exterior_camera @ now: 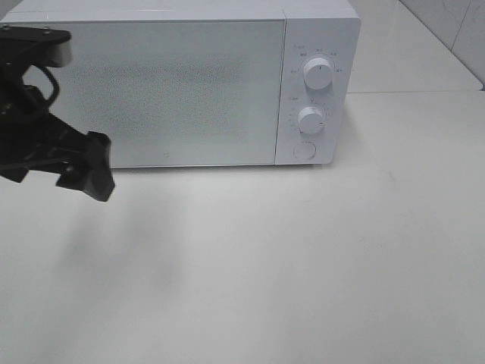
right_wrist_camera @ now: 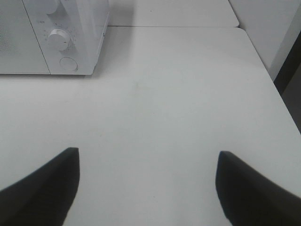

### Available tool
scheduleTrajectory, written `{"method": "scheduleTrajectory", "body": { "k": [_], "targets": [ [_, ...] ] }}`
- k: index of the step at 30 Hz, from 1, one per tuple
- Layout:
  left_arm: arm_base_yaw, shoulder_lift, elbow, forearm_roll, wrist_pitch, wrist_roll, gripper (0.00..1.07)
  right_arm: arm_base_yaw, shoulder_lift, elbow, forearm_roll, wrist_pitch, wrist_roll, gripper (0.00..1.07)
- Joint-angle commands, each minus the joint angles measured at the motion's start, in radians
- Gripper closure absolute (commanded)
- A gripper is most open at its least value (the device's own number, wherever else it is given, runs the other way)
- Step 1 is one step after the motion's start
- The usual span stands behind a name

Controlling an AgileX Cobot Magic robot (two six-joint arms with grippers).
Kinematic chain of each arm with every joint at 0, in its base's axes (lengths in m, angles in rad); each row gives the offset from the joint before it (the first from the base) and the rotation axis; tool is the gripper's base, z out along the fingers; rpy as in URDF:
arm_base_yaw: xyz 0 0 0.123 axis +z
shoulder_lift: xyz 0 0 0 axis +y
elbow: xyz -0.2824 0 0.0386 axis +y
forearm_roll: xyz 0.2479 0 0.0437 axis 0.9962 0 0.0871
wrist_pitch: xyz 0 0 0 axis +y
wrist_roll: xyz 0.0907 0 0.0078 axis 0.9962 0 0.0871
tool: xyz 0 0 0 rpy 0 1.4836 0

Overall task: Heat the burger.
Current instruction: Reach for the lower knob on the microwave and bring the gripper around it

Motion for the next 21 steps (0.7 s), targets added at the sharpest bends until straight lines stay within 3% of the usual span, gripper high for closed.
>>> {"method": "scheduleTrajectory", "body": {
  "k": [1, 3, 6, 10, 21],
  "targets": [
    [0.057, -0.025, -0.003, -0.007, 0.045, 0.004, 0.07, -0.007, -0.027, 0.002, -0.005, -0.008, 0.009, 0.31],
    [0.177, -0.064, -0.003, -0.008, 0.099, 0.02, 0.07, -0.007, -0.027, 0.002, -0.005, -0.008, 0.009, 0.31],
    [0.208, -0.075, -0.003, -0.006, 0.115, 0.022, 0.07, -0.007, -0.027, 0.002, -0.005, -0.008, 0.009, 0.31],
    [0.323, -0.131, -0.003, -0.005, 0.194, 0.076, 0.07, -0.007, -0.027, 0.002, -0.005, -0.008, 0.009, 0.31],
    [0.357, -0.264, 0.001, 0.019, 0.327, 0.078, 0.07, -0.007, -0.027, 0.002, -0.005, -0.008, 0.009, 0.31]
  ]
}}
